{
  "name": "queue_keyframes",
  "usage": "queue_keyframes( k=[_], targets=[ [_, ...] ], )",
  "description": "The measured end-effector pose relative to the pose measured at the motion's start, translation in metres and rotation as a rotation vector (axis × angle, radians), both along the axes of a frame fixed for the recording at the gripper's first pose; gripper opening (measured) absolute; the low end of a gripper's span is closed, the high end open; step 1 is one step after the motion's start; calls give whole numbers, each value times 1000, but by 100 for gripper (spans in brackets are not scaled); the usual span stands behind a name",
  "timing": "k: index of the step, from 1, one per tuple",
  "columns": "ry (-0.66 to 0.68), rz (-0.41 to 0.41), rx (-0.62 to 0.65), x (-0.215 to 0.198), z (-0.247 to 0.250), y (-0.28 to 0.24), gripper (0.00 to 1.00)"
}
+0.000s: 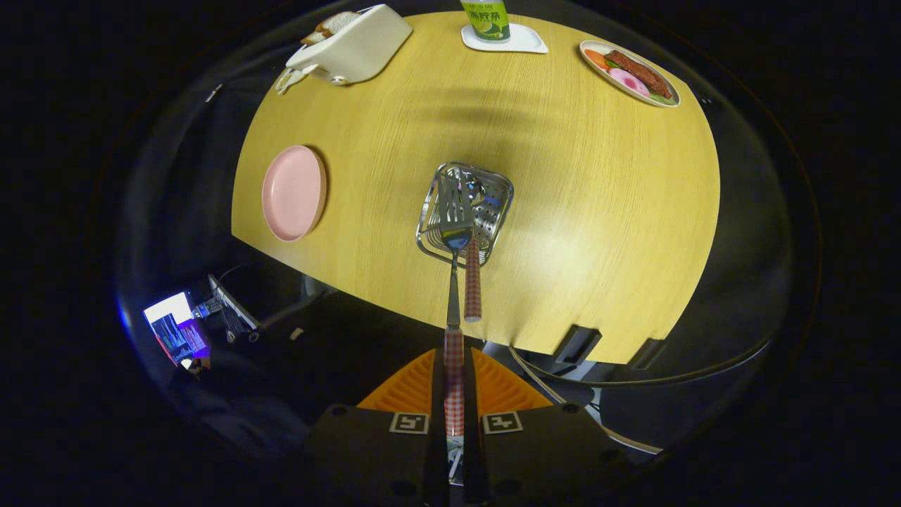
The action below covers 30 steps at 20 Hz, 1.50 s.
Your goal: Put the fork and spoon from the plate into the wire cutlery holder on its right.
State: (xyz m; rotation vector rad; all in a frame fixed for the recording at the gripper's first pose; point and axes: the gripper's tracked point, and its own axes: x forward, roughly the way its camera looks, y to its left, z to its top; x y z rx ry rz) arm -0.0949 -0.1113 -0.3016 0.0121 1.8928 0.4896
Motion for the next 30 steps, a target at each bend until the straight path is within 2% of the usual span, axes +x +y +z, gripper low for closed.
queue_keyframes(
  k=[5,10,16,20,23,26,30],
  targets=[
    [164,90,-84,4,-13,-13,13],
    [273,140,-140,16,-24,1,13],
    [345,152,-193,28,-42,14,13],
    [369,124,-210,31,-54,22,14],
    [340,102,-193,38,-58,26,18],
    [249,72,-139,46,-60,30,32],
    [40,-54,-34,59,-52,37,52]
  ],
)
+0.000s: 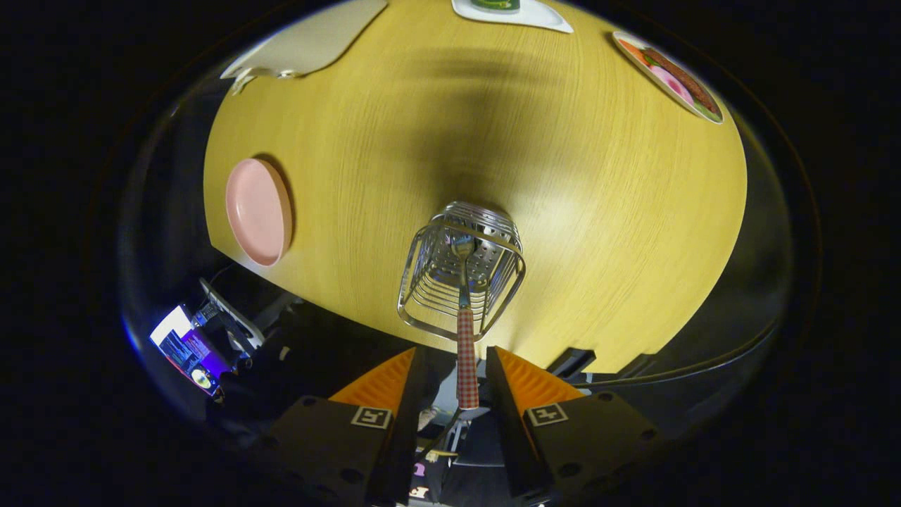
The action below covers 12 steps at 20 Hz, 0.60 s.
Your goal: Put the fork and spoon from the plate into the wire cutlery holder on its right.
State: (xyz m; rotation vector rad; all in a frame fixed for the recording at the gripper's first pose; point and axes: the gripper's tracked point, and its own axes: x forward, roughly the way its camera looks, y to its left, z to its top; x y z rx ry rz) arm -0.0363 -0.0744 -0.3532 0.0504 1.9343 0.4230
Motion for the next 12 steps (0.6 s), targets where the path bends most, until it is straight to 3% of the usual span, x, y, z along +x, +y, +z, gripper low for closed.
queue_keyframes(
  k=[3,4,6,9,12],
  targets=[
    [-218,-161,45,21,12,5,71],
    [-301,-202,49,27,17,5,86],
    [-464,-274,37,39,30,-2,98],
    [-657,-387,46,48,58,-2,100],
    [-843,-434,26,55,87,-9,100]
  ],
)
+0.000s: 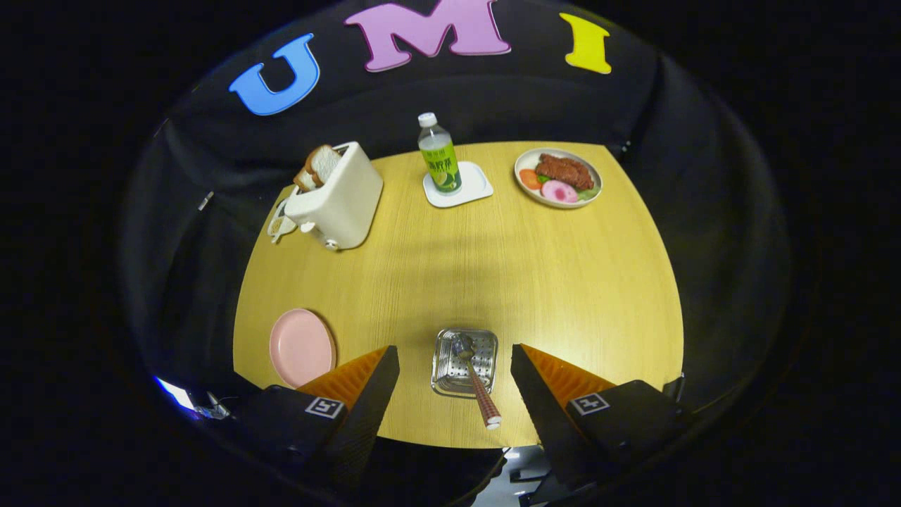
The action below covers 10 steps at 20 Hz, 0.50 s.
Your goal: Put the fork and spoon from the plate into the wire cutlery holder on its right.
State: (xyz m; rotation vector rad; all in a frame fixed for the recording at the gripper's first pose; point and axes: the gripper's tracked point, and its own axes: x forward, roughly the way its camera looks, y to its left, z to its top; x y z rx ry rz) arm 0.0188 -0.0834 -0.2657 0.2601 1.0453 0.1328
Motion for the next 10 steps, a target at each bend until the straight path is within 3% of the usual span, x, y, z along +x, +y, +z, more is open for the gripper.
queue_keyframes(
  k=[6,10],
  targets=[
    [-358,-122,-69,10,88,-14,100],
    [-586,-125,-183,8,150,-11,99]
  ],
)
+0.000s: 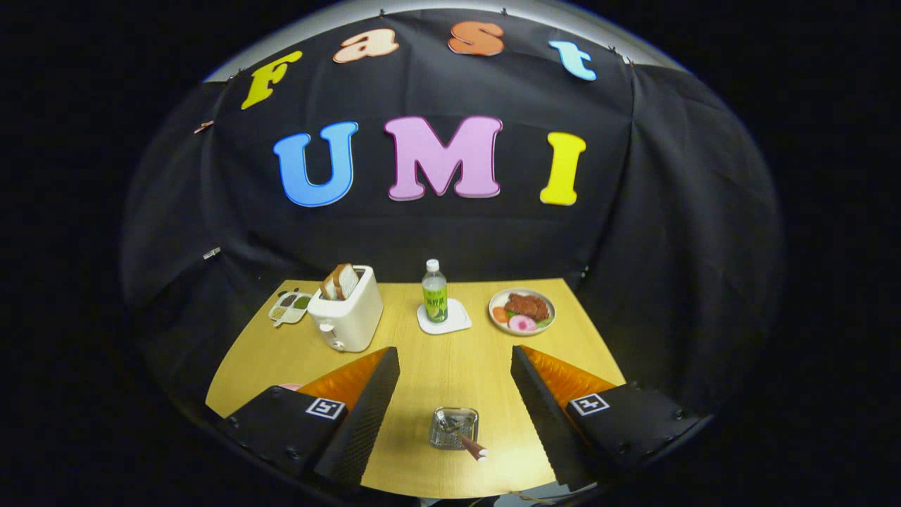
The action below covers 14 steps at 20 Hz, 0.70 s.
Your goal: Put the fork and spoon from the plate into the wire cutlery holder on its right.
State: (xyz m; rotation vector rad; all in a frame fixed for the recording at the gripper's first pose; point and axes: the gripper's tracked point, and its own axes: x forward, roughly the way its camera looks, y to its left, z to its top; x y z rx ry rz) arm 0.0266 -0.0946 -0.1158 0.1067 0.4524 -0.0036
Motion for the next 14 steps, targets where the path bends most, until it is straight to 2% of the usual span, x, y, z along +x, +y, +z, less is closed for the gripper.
queue_keyframes(
  k=[4,6,9,14],
  targets=[
    [-163,-28,-15,-7,51,14,99],
    [-202,-12,-15,-10,64,22,97],
    [-210,12,-26,-8,67,29,97],
    [-210,15,28,2,65,34,97]
  ],
)
